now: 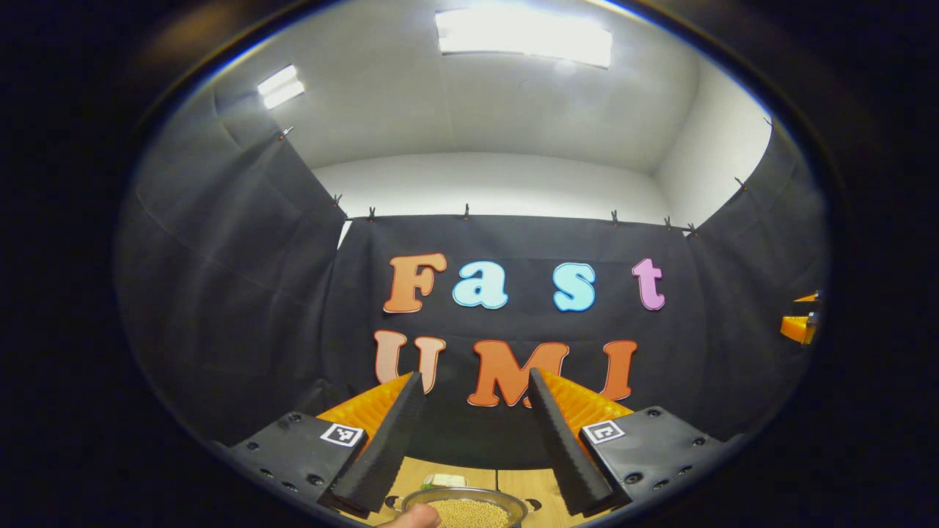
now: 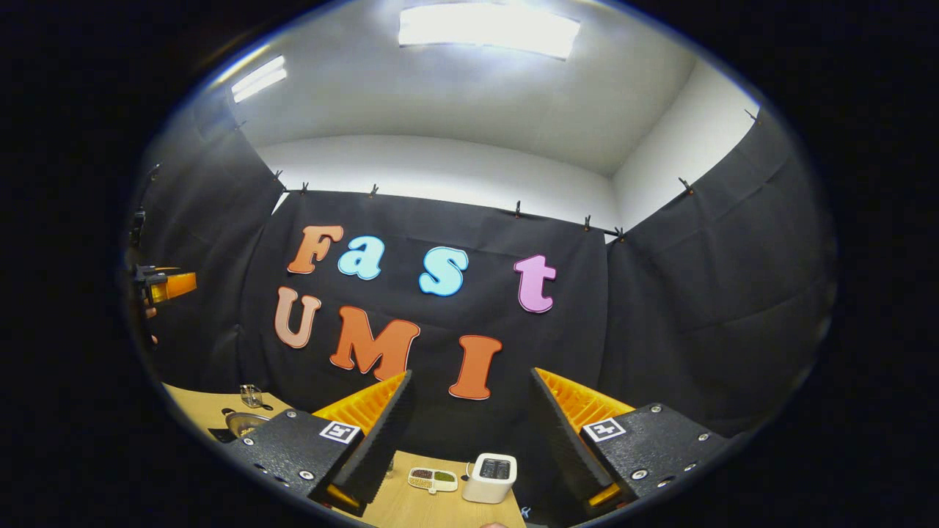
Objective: First push the handle of the pot to place it horizontally, then grasp the pot with both hands and set it on the induction cooktop.
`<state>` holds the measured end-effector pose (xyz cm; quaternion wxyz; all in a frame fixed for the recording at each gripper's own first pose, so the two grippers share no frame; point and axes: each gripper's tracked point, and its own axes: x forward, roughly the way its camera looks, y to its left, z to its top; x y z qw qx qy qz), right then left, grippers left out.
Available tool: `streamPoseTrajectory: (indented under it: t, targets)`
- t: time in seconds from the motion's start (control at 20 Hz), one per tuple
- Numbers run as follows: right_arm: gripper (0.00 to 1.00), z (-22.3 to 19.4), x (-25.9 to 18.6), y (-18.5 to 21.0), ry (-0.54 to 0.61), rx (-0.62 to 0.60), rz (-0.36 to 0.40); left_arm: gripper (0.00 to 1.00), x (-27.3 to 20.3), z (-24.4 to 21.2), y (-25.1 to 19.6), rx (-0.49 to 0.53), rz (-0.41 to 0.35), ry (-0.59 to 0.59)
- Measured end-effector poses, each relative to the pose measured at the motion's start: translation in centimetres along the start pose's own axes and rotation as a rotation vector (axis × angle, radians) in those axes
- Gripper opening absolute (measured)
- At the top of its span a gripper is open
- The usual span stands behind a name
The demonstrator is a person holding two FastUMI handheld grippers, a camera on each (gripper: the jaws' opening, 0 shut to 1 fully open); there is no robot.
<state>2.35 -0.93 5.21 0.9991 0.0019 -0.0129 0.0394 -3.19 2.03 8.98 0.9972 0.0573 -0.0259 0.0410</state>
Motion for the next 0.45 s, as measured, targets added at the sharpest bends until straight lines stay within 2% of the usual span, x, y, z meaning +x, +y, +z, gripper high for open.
streamPoseTrajectory:
  t: [0.1,0.15,0.3,0.4,0.45]
  targets:
    - [0.95,-0.5,0.1,0.0,0.010,0.005,0.007,0.96,0.1,-0.4,0.3,-0.004,0.001,0.006]
    - [0.95,-0.6,0.1,0.0,0.010,0.004,0.008,0.93,0.1,-0.6,0.6,-0.004,0.007,0.008]
    - [0.95,-1.0,0.3,-0.3,0.017,0.005,0.005,0.96,0.2,-0.9,0.9,-0.015,0.023,0.007]
    - [0.95,-1.3,0.4,-0.3,0.025,0.004,0.008,0.93,0.3,-1.1,1.1,-0.017,0.032,0.001]
    - [0.95,-1.4,0.2,-0.2,0.029,0.005,0.012,0.96,0.5,-1.4,1.2,-0.021,0.035,0.001]
